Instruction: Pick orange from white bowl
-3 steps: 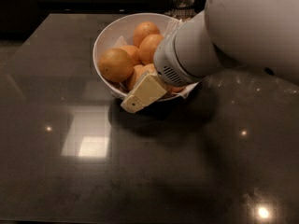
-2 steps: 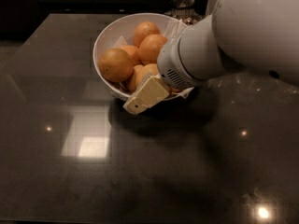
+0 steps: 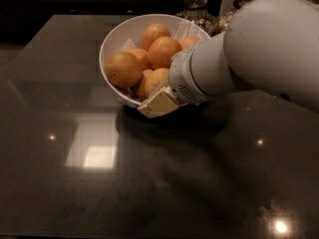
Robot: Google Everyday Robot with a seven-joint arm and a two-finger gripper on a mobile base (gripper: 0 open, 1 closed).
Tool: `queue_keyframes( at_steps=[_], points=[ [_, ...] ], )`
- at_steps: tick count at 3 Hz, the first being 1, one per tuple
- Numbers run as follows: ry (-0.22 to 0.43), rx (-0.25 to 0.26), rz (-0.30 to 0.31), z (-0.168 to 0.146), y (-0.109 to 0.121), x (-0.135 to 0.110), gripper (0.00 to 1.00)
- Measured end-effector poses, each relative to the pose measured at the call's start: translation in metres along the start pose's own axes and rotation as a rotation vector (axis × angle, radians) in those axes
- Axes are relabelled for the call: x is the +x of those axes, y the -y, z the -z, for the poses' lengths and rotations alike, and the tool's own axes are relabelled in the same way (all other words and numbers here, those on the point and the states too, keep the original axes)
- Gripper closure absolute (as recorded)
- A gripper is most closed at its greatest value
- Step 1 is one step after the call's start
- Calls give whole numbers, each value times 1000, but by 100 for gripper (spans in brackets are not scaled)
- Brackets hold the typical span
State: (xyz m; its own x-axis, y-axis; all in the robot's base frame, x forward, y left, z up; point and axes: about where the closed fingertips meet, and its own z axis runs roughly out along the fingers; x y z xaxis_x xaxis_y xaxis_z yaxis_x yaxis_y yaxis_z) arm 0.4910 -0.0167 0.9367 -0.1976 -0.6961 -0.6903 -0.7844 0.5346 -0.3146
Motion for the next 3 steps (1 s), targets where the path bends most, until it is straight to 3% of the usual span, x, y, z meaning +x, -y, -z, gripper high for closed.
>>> queue_keyframes(
  at_steps=[3],
  points=[
    [-1, 105, 60, -14, 15, -4, 29]
  ],
)
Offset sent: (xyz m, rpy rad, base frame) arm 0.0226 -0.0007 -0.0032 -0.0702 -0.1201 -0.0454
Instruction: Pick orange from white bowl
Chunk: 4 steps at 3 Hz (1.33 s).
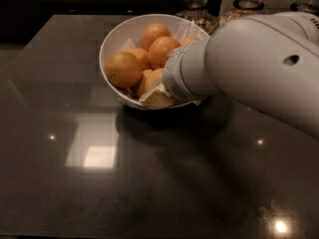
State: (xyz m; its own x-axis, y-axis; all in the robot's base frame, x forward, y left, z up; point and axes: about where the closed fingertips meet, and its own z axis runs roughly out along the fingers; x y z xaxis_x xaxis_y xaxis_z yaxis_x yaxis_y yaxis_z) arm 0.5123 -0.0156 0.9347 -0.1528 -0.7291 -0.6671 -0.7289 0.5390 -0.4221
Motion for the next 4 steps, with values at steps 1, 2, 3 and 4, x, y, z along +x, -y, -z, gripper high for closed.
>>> queue_keyframes(
  at_steps=[1, 2, 3, 4],
  points=[
    [-13, 7, -6, -6, 5, 6, 28],
    [-34, -1, -27, -9, 8, 17, 29],
    [-37, -3, -31, -7, 9, 16, 37],
    [-45, -25, -50, -7, 10, 21, 56]
  ],
)
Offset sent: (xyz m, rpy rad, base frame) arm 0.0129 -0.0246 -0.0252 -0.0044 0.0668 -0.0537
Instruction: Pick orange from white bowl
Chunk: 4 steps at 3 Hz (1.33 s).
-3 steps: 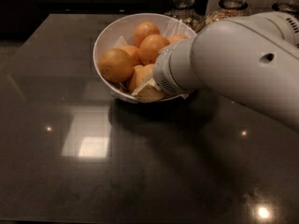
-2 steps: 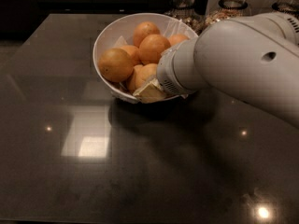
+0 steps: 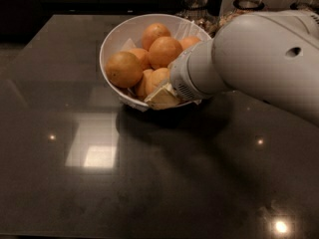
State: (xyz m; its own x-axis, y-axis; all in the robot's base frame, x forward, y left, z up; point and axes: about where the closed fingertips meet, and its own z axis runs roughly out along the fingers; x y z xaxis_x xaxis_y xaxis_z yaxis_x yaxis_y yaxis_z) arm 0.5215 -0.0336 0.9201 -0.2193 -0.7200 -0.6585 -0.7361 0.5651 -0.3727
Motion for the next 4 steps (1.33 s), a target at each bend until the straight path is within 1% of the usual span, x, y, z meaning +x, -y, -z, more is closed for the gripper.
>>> queue_keyframes(
  at_steps=[1, 2, 4],
  points=[
    [0, 0, 0, 0, 0, 0, 79],
    [0, 0, 0, 0, 0, 0, 99],
    [0, 0, 0, 1, 1, -2, 100]
  ],
)
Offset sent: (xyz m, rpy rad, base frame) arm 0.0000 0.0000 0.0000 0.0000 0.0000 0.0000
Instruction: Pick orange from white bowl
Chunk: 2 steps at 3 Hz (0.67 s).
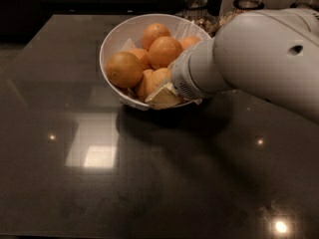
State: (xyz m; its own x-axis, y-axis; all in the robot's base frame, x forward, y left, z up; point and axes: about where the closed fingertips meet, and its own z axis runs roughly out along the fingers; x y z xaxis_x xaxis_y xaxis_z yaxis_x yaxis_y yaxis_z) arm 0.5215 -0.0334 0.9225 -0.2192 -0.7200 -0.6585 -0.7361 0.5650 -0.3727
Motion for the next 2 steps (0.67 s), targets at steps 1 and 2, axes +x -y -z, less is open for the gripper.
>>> queue_keyframes(
  at_steps=[1, 2],
  points=[
    [48, 5, 14, 14, 12, -10, 100],
    [142, 20, 33, 45, 39, -31, 100]
  ],
)
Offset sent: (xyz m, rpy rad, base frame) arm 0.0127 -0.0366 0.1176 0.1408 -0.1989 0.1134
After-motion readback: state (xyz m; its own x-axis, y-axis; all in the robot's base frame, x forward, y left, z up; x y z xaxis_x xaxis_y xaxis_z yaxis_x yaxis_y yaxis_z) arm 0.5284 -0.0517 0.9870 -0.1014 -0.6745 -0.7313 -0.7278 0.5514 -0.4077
